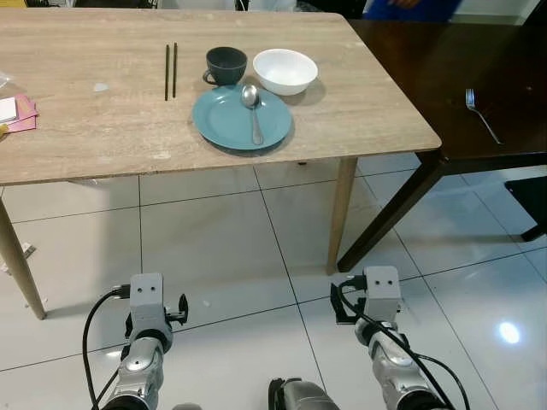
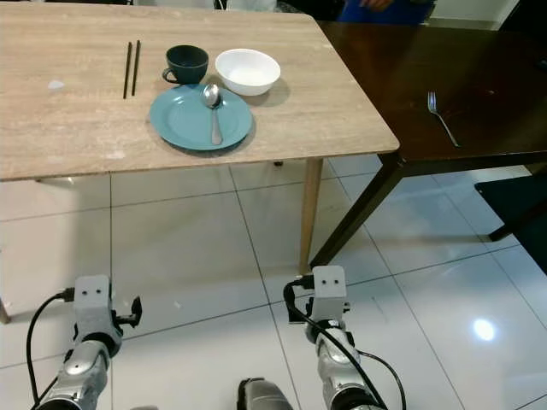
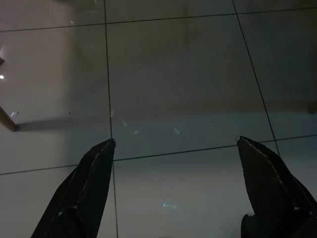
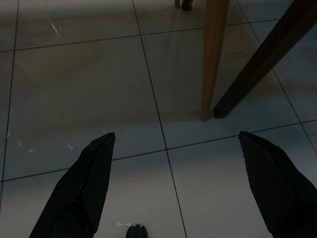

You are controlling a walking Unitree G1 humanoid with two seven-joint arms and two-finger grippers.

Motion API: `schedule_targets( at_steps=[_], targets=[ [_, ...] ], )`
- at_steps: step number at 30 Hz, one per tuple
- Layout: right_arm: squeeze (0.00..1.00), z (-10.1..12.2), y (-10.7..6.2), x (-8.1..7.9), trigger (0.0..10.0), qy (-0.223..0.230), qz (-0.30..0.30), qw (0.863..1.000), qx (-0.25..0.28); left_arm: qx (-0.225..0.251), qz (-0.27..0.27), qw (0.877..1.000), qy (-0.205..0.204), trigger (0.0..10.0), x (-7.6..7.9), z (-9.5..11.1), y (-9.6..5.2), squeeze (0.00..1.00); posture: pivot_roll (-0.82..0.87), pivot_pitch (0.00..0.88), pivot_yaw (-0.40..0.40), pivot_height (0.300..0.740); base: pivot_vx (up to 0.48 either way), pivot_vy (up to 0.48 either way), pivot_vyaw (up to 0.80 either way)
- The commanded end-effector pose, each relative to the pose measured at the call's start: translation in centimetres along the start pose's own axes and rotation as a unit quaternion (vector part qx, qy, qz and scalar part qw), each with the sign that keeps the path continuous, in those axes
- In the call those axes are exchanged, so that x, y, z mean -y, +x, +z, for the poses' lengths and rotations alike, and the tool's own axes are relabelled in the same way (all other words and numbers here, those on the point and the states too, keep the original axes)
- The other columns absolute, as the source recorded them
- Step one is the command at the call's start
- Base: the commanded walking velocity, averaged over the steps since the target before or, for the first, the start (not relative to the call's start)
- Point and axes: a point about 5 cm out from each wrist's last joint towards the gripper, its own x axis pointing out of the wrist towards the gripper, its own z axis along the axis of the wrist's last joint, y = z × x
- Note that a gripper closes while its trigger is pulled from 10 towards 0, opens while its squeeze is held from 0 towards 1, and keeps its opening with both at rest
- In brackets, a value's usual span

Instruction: Setting the table

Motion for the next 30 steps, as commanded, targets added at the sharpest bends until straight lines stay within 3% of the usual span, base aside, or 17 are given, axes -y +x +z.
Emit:
schedule_targets(
  at_steps=[1, 7, 10, 12, 13, 14, 15, 17, 20, 23, 24, 25, 26, 27, 28, 29, 30],
  targets=[
    [0.00, -0.8, -0.4, 0.3, 10.0, 0.002, -0.007, 1.000, -0.015, -0.002, -0.007, 1.000, 0.005, 10.0, 0.4, -0.4, -0.2, 0.00, 0.08, 0.084, -0.058, 0.740, 0.000, 0.000, 0.00],
    [0.00, -0.8, -0.4, 0.1, 10.0, -0.001, 0.001, 1.000, -0.012, 0.013, -0.003, 1.000, -0.002, 10.0, 0.5, 0.1, -0.1, 0.00, 0.08, 0.086, -0.057, 0.740, 0.000, 0.000, 0.00],
    [0.00, -0.8, -0.4, 0.0, 10.0, -0.002, -0.002, 1.000, -0.017, -0.002, -0.007, 1.000, 0.000, 10.0, 0.7, -0.2, -0.1, 0.00, 0.08, 0.085, -0.056, 0.740, 0.000, 0.000, 0.00],
    [0.00, -0.9, -0.4, 0.0, 10.0, -0.005, -0.005, 1.000, -0.023, -0.025, -0.007, 1.000, 0.013, 10.0, 0.8, -0.8, -0.1, 0.00, 0.08, 0.085, -0.056, 0.740, 0.000, 0.000, 0.00],
    [0.00, -1.5, -0.4, 0.0, 10.0, -0.013, -0.006, 0.999, -0.051, -0.069, -0.008, 0.997, 0.020, 10.0, 0.8, -1.8, -0.3, 0.00, 0.08, 0.085, -0.056, 0.740, 0.000, 0.000, 0.00],
    [0.00, -1.5, -0.4, 0.0, 10.0, -0.013, -0.006, 0.999, -0.051, -0.069, -0.008, 0.997, 0.020, 10.0, 0.8, -1.8, -0.3, 0.00, 0.08, 0.085, -0.056, 0.740, 0.000, 0.000, 0.00],
    [0.00, -2.7, -0.7, 0.1, 10.0, -0.040, -0.008, 0.994, -0.105, -0.118, -0.002, 0.993, 0.027, 10.0, 0.6, -3.1, -0.6, 0.00, 0.08, 0.085, -0.057, 0.740, 0.000, 0.000, 0.00],
    [0.00, -3.1, -0.9, 0.3, 10.0, -0.059, -0.011, 0.991, -0.118, -0.119, -0.003, 0.993, 0.027, 10.0, 0.5, -3.2, -0.7, 0.00, 0.08, 0.085, -0.057, 0.740, 0.000, 0.000, 0.00],
    [0.00, -3.1, -1.1, 0.4, 10.0, -0.019, -0.015, 0.994, -0.108, -0.118, 0.011, 0.993, -0.020, 10.0, 0.0, -3.2, -0.8, 0.00, 0.09, 0.088, -0.058, 0.740, 0.000, 0.000, 0.00],
    [0.00, -3.1, -1.1, 0.4, 10.0, -0.012, -0.014, 0.994, -0.106, -0.114, 0.013, 0.993, -0.029, 10.0, 0.0, -3.1, -0.7, 0.00, 0.09, 0.089, -0.058, 0.740, 0.000, 0.000, 0.00],
    [0.00, -2.9, -1.0, 0.3, 10.0, 0.006, -0.010, 0.996, -0.092, -0.102, 0.014, 0.992, -0.066, 10.0, -0.1, -2.8, -0.6, 0.00, 0.08, 0.089, -0.057, 0.740, 0.000, 0.000, 0.00],
    [0.00, -2.9, -1.0, 0.3, 10.0, 0.006, -0.010, 0.996, -0.092, -0.102, 0.014, 0.992, -0.066, 10.0, -0.1, -2.8, -0.6, 0.00, 0.08, 0.089, -0.057, 0.740, 0.000, 0.000, 0.00],
    [0.00, -2.6, -0.9, 0.2, 10.0, 0.048, -0.007, 0.996, -0.080, -0.097, 0.014, 0.987, -0.129, 10.0, 0.0, -2.5, -0.5, 0.00, 0.08, 0.089, -0.056, 0.740, 0.000, 0.000, 0.00],
    [0.00, -2.2, -0.7, 0.0, 10.0, 0.132, -0.002, 0.989, -0.063, -0.082, 0.005, 0.974, -0.213, 10.0, 0.2, -1.9, -0.2, 0.00, 0.08, 0.089, -0.056, 0.740, 0.000, 0.000, 0.00],
    [0.00, -1.9, -0.6, -0.1, 10.0, 0.191, 0.002, 0.981, -0.048, -0.069, -0.002, 0.961, -0.268, 10.0, 0.3, -1.4, 0.0, 0.00, 0.08, 0.089, -0.056, 0.740, 0.000, 0.000, 0.00],
    [0.00, -1.7, -0.5, -0.2, 10.0, 0.212, 0.011, 0.976, -0.039, -0.058, -0.017, 0.955, -0.290, 10.0, 0.5, -0.9, 0.2, 0.00, 0.08, 0.089, -0.056, 0.740, 0.000, 0.000, 0.00],
    [0.00, -1.6, -0.4, -0.3, 10.0, 0.212, 0.019, 0.976, -0.038, -0.053, -0.027, 0.956, -0.287, 10.0, 0.6, -0.6, 0.4, 0.00, 0.09, 0.090, -0.056, 0.740, 0.000, 0.000, 0.00]
  ],
)
